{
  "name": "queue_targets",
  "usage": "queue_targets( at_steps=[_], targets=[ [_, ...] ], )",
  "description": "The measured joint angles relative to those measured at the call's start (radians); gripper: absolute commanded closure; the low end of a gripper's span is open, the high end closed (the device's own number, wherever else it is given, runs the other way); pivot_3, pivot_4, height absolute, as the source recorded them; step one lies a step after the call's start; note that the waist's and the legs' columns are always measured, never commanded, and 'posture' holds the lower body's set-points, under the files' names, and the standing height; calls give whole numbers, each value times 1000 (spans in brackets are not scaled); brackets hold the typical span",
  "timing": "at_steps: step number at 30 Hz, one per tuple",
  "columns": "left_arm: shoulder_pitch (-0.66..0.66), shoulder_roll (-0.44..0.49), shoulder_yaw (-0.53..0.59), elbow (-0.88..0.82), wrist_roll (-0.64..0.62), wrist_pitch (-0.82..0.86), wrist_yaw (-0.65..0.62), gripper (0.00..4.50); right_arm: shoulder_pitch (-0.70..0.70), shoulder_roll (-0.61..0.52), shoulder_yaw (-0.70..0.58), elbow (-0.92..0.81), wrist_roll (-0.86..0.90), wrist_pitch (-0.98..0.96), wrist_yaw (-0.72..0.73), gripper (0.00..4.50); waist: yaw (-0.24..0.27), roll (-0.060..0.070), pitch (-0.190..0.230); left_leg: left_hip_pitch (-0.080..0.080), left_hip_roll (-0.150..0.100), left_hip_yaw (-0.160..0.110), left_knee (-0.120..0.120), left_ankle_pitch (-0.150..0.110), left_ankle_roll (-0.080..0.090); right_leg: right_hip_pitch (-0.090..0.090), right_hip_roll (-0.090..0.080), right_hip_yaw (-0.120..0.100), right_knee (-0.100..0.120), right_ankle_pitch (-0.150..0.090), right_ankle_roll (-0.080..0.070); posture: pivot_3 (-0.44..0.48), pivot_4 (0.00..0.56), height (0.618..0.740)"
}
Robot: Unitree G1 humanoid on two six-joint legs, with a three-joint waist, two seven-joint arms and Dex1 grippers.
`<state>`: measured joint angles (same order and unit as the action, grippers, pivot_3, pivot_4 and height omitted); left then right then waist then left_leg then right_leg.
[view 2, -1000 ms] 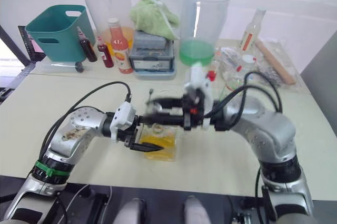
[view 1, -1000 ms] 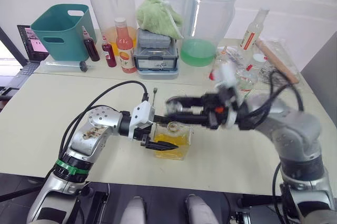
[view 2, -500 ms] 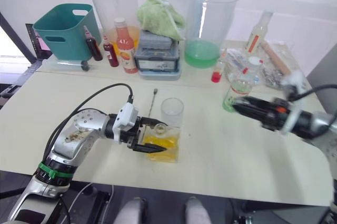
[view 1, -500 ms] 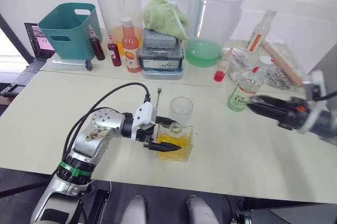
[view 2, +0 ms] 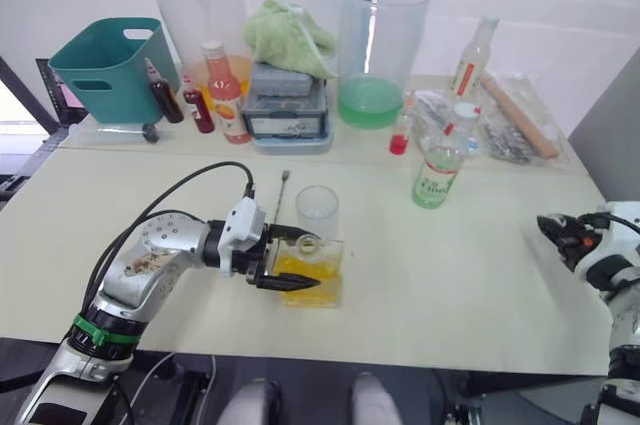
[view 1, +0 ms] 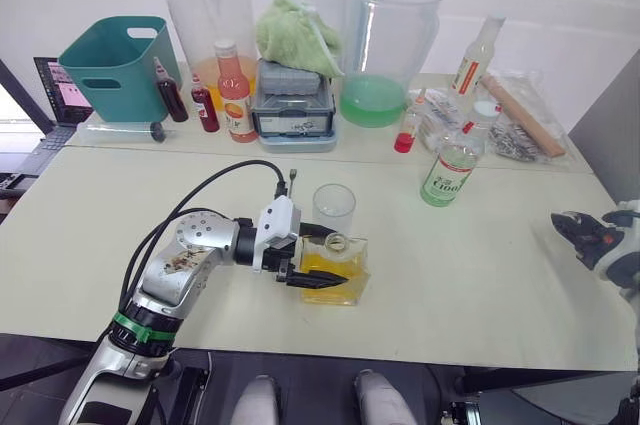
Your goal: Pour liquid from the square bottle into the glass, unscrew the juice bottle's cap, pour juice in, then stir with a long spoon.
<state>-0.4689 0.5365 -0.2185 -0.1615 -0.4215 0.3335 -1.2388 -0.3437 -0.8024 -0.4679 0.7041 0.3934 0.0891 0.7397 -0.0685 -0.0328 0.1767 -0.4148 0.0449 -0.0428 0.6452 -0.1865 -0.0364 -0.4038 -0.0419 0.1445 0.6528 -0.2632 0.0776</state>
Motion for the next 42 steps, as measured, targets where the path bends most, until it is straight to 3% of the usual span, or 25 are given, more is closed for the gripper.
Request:
queue_targets(
  at_steps=[12,14,21,24,30,37,42],
  targets=[
    [4,-2,0,-7,-1,11,13,1698,-93,48,28,214,-58,-72,-59,3420,-3,1,0,0,-1,-1,0,0,0,3,0,0,-4,1,1,0,150,723],
    [4,-1,0,-7,-1,12,14,1698,-103,48,26,227,-56,-69,-45,2414,-3,1,0,1,-1,-1,0,0,0,4,0,0,-5,1,1,0,150,723],
    [4,-3,0,-8,-7,18,20,1698,-103,32,19,230,-57,-103,-28,46,-3,1,0,0,-1,-1,0,0,0,3,0,0,-5,1,1,0,150,723],
    [7,-4,3,-20,-13,41,39,1698,-117,-20,0,206,-47,-106,-1,16,-3,3,1,0,-1,-1,0,0,0,3,-1,1,-5,1,1,0,150,723],
    [12,-10,5,-23,-18,46,56,1698,-109,-117,-15,16,30,9,147,16,-2,3,0,0,-1,-1,0,0,0,3,0,0,-5,1,1,0,150,723],
    [22,3,26,-52,-34,85,96,1698,167,-236,31,-597,274,492,411,16,0,6,1,-2,-1,-3,-1,0,0,2,0,-1,-5,0,2,0,150,723],
    [42,38,40,-135,-66,137,114,1698,180,-242,64,-832,382,632,436,16,0,6,1,-2,-1,-3,-1,0,0,2,0,-1,-5,0,2,0,150,723]
  ],
)
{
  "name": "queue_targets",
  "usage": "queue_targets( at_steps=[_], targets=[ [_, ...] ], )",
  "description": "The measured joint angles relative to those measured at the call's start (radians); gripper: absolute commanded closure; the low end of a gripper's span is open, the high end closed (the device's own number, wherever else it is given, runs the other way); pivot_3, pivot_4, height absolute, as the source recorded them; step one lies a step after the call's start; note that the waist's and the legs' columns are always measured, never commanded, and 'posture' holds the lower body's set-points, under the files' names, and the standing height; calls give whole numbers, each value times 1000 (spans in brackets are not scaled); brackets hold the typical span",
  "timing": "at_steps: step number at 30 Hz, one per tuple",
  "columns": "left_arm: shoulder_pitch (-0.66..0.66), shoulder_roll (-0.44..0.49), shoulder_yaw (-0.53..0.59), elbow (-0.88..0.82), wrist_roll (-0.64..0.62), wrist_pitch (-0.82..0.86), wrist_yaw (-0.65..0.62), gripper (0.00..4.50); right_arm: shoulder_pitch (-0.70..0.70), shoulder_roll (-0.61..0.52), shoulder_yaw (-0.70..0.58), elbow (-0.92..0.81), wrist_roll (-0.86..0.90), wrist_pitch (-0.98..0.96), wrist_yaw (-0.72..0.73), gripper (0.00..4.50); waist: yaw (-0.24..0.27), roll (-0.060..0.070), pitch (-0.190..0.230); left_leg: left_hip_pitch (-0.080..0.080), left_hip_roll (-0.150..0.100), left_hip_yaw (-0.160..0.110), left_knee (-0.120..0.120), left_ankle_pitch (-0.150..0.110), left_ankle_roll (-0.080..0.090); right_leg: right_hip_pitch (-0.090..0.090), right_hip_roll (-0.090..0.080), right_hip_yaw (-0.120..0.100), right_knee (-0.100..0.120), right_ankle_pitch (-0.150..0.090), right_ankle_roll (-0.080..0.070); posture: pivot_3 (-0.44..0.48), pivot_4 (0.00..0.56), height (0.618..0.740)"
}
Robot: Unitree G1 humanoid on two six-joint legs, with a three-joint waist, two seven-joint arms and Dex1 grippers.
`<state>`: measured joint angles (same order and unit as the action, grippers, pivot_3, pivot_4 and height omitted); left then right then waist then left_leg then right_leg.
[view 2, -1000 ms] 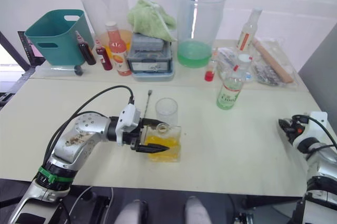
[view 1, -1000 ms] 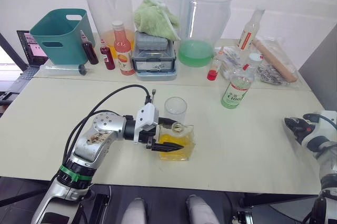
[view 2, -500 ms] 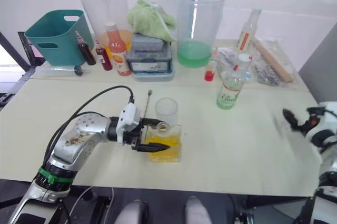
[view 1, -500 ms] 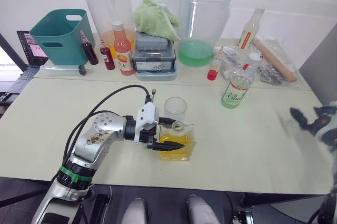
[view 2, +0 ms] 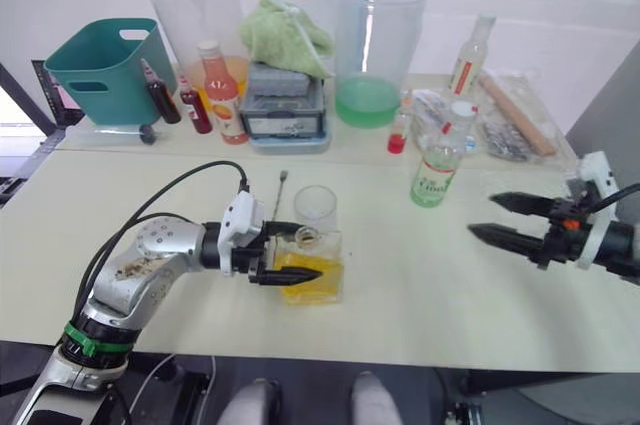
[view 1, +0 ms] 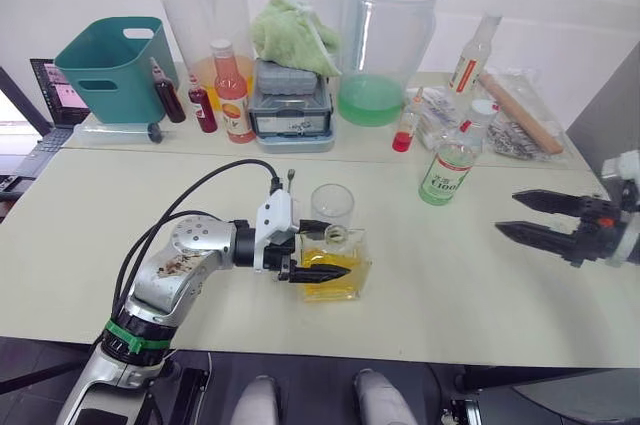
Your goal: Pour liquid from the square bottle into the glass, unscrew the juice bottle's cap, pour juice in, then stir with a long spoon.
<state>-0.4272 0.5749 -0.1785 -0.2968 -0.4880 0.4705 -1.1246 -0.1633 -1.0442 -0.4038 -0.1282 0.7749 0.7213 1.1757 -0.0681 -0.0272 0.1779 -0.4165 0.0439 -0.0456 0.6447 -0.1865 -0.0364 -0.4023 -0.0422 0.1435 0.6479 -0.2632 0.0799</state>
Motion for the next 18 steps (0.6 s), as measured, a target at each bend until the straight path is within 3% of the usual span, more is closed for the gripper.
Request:
queue_targets(
  at_steps=[10,18],
  targets=[
    [55,131,179,-149,-153,168,63,1698,-158,16,123,-49,41,76,31,16,-1,-1,2,-2,1,0,-1,0,0,-3,0,-1,0,0,0,0,150,723],
    [52,288,367,-112,-218,227,75,1698,-237,38,178,-38,51,74,64,16,1,-5,6,-4,1,-1,0,0,0,-5,0,-2,0,0,-1,0,150,723]
  ],
)
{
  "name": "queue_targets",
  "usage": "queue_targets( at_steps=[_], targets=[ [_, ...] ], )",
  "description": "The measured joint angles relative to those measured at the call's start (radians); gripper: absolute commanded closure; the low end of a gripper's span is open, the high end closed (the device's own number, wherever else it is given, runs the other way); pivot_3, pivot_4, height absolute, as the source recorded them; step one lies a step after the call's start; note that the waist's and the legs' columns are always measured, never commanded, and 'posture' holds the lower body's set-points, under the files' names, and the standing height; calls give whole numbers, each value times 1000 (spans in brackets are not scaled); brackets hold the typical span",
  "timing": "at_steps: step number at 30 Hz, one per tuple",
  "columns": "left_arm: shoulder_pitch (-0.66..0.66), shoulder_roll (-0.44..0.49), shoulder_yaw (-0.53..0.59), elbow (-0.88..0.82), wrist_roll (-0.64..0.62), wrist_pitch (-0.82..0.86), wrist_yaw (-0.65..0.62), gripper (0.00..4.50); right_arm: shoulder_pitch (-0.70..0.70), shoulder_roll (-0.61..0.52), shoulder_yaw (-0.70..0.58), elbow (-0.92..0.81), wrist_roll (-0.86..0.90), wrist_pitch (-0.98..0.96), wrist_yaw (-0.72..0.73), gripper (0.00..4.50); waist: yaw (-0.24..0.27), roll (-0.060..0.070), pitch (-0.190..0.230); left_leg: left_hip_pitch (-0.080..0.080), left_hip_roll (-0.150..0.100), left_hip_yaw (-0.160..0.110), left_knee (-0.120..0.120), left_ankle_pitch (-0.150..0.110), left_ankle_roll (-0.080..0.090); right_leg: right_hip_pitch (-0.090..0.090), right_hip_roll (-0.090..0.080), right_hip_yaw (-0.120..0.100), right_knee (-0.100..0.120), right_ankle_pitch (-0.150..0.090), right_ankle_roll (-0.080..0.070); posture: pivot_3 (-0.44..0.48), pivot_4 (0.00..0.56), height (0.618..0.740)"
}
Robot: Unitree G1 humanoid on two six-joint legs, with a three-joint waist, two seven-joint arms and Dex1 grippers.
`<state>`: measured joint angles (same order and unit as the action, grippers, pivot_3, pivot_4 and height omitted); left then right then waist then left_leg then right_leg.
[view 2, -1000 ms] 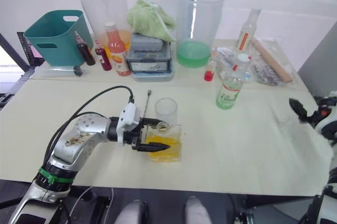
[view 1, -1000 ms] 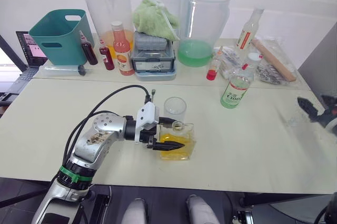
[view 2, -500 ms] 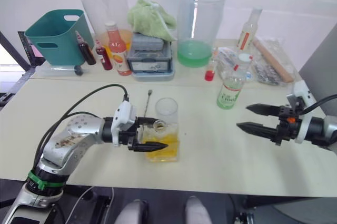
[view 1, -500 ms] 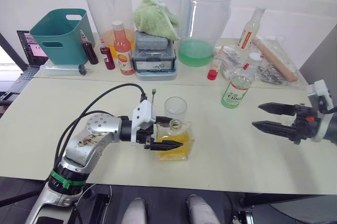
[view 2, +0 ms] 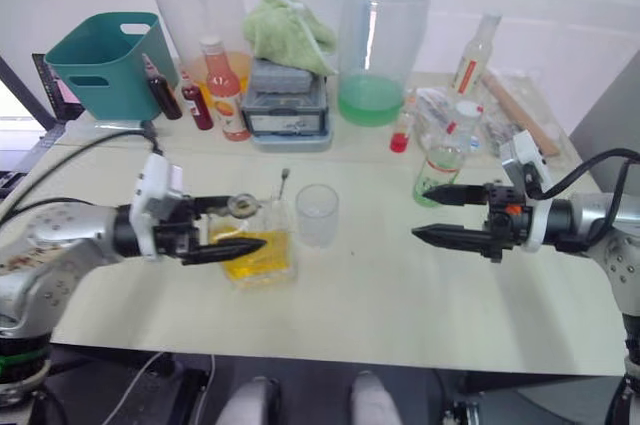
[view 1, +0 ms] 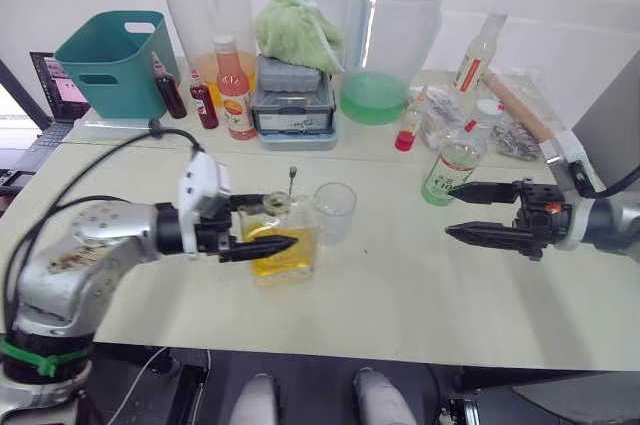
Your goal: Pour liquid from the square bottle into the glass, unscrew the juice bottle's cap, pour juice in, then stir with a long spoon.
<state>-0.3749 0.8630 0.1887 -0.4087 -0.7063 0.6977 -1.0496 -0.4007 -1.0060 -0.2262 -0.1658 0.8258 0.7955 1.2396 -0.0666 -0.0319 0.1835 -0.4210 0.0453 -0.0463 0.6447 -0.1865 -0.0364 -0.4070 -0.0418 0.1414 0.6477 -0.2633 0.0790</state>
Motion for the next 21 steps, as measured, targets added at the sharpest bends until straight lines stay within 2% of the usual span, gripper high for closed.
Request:
queue_targets(
  at_steps=[3,8,13,15,21],
  targets=[
    [-52,43,27,95,27,-34,-13,1698,-8,8,13,-1,-1,-3,1,16,7,0,0,-1,0,0,0,0,0,0,0,-1,0,0,0,0,150,723],
    [-179,12,3,311,143,-184,-9,1698,-3,26,13,-3,-6,-15,-7,16,19,-1,1,-1,0,0,0,0,0,0,0,-1,-1,0,0,0,150,723],
    [-294,-62,-90,512,333,-416,32,1698,35,60,5,-6,-27,-46,-44,16,28,-1,1,-4,-1,-1,0,0,0,-2,0,-1,-1,4,-7,0,150,723],
    [-337,-124,-137,584,431,-500,107,1698,59,71,-9,-30,-26,-47,-65,16,33,-2,1,-6,-1,-2,0,0,0,-3,0,-2,-1,5,-8,0,150,723],
    [-397,-203,-228,648,578,-546,210,1698,115,82,-42,-45,-43,-79,-109,16,32,-2,1,-13,-1,-3,1,0,0,-11,-1,-2,1,5,-8,0,150,723]
  ],
)
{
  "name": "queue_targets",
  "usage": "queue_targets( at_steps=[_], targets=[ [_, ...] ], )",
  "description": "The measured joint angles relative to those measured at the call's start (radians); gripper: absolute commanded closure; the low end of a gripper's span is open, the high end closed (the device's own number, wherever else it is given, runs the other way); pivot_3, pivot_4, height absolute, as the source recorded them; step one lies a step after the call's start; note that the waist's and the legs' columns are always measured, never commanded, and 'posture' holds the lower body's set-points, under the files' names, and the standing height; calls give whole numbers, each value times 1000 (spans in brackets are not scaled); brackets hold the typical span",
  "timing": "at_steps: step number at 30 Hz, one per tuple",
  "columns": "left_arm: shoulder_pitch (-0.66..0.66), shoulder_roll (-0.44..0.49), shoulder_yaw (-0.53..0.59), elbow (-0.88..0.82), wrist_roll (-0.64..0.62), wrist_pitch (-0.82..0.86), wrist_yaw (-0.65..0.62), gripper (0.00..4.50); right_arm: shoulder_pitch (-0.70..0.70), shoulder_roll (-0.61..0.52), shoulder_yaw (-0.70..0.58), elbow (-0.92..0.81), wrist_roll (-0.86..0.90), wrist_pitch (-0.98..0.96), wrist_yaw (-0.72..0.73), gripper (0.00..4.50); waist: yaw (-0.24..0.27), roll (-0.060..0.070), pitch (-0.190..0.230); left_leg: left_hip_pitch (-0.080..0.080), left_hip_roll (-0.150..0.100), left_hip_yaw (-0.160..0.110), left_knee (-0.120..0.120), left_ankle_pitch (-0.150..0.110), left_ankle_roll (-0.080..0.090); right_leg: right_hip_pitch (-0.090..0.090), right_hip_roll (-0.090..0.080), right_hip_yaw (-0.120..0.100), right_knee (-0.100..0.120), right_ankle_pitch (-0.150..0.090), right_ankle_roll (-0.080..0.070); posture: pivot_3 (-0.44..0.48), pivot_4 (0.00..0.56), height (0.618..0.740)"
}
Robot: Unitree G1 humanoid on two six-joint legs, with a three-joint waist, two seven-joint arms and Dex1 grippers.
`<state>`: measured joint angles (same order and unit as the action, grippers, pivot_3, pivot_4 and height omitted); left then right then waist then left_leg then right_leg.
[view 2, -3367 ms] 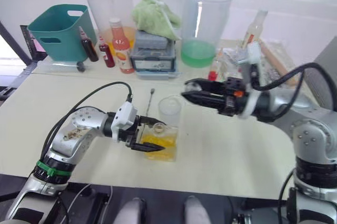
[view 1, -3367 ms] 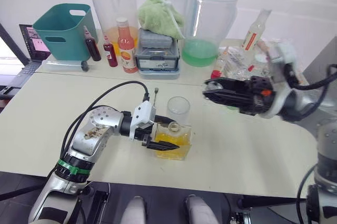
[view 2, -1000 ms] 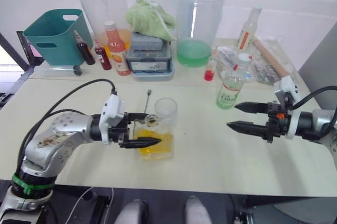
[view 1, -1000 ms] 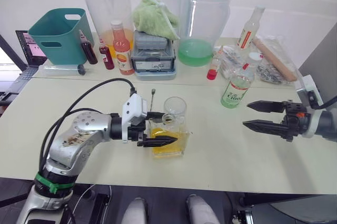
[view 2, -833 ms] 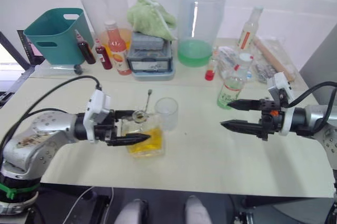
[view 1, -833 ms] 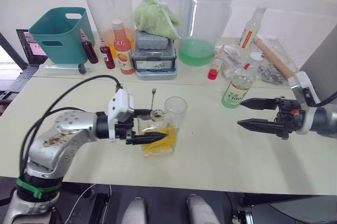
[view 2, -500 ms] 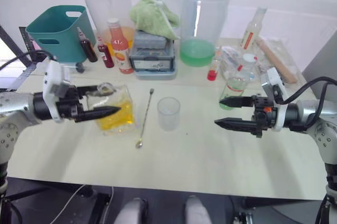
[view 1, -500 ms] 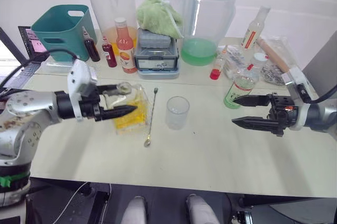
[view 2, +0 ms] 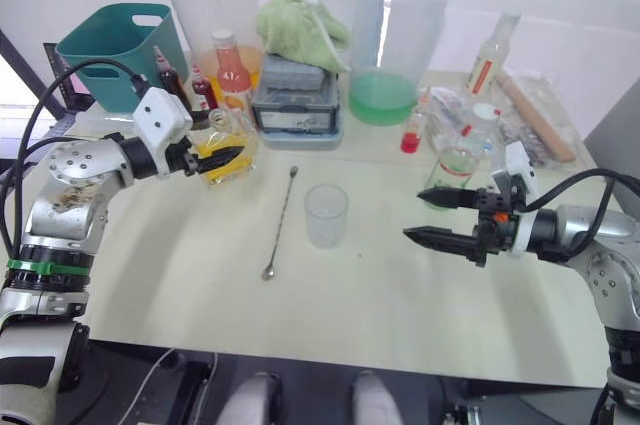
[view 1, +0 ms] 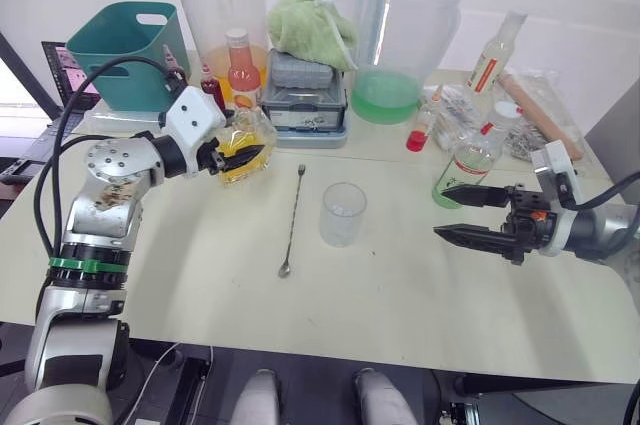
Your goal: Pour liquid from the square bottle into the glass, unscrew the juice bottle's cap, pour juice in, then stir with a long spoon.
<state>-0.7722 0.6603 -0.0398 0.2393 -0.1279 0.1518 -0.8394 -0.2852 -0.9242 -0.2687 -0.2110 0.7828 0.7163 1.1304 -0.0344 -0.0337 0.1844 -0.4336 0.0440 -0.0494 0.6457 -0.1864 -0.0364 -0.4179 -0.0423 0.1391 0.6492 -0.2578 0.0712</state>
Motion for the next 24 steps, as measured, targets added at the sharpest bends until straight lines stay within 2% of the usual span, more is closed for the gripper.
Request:
queue_targets(
  at_steps=[11,15,24],
  targets=[
    [-55,-96,-125,58,190,-157,82,1698,114,35,-93,-101,-7,-15,-100,16,-3,0,0,-3,-1,-1,4,0,0,-4,0,0,7,0,0,0,150,723],
    [-59,-120,-144,64,227,-177,95,1698,140,48,-110,-129,14,-15,-130,16,-6,0,0,-3,-1,-2,5,0,0,-4,0,0,9,0,0,0,150,723],
    [-55,-151,-187,61,366,-346,195,1698,177,53,-117,-176,27,-15,-181,16,-4,0,0,-3,-2,-2,6,0,0,-4,0,0,9,0,0,0,150,723]
  ],
)
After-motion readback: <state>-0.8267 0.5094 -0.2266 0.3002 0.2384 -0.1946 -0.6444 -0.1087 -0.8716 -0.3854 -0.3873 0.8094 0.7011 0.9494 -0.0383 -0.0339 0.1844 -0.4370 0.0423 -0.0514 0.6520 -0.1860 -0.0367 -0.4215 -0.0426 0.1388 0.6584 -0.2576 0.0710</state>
